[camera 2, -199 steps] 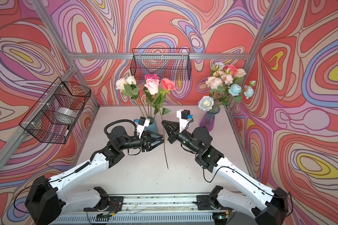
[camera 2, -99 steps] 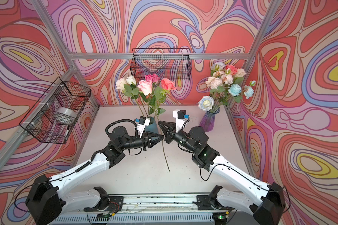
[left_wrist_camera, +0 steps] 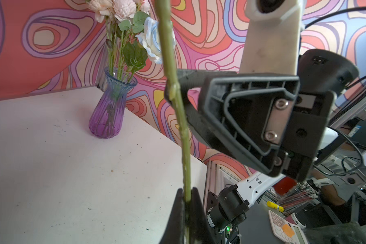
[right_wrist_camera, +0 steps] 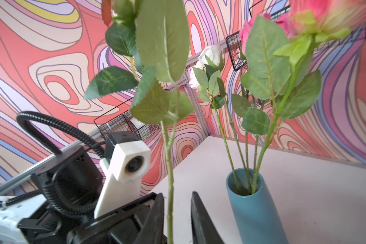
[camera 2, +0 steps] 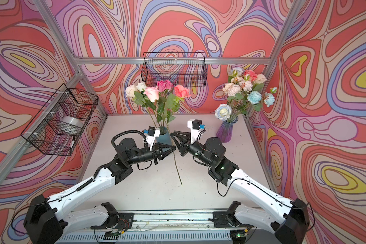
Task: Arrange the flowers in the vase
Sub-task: 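Close the left gripper on the stem while the right gripper opens and withdraws, then lower the pink rose stem into the teal cylinder with the left gripper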
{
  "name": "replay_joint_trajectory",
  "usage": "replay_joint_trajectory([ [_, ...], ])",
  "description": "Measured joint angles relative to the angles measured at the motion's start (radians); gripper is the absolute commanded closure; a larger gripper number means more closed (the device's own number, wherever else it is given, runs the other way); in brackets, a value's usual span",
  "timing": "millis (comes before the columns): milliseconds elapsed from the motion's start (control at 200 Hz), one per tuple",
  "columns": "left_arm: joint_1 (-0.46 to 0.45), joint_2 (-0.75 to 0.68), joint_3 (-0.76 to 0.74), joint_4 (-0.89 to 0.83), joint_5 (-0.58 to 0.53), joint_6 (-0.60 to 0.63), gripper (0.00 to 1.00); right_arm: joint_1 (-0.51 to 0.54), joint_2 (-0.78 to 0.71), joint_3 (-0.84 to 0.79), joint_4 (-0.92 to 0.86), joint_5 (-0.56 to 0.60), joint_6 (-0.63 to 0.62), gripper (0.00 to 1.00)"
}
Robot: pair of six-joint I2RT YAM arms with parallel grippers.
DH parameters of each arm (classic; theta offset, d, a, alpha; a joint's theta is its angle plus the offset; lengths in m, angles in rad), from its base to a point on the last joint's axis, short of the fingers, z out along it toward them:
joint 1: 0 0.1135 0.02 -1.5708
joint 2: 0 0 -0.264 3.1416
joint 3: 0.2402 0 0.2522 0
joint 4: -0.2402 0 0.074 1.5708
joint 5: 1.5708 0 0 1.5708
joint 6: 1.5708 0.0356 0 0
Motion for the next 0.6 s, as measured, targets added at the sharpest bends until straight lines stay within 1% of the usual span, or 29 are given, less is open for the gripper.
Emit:
replay_joint_trajectory([
  [85,0.000,-0.056,0.002,-0.064,-0.071,0.079,1.00,0.002,-0.050,-0.020,-0.033,0.056,-0.006,0.72],
  [185,0.000,-0.126,0.020,-0.136,-0.190,0.196,1.00,0.003,-0.137,-0.058,-0.080,0.151,-0.017,0.71],
  [285,0.000,-0.146,0.108,-0.225,-0.332,0.319,1.00,0.003,-0.208,-0.089,-0.129,0.249,-0.029,0.72],
  [335,0.000,-0.134,0.174,-0.262,-0.404,0.377,1.00,0.003,-0.236,-0.108,-0.148,0.297,-0.036,0.72],
  [456,0.000,-0.081,0.302,-0.278,-0.550,0.487,1.00,0.003,-0.270,-0.165,-0.175,0.391,-0.048,0.72],
  [526,0.000,-0.021,0.378,-0.283,-0.629,0.545,1.00,0.003,-0.267,-0.183,-0.192,0.428,-0.060,0.72],
  [601,0.000,0.056,0.458,-0.290,-0.685,0.592,1.00,0.003,-0.260,-0.187,-0.216,0.459,-0.074,0.72],
])
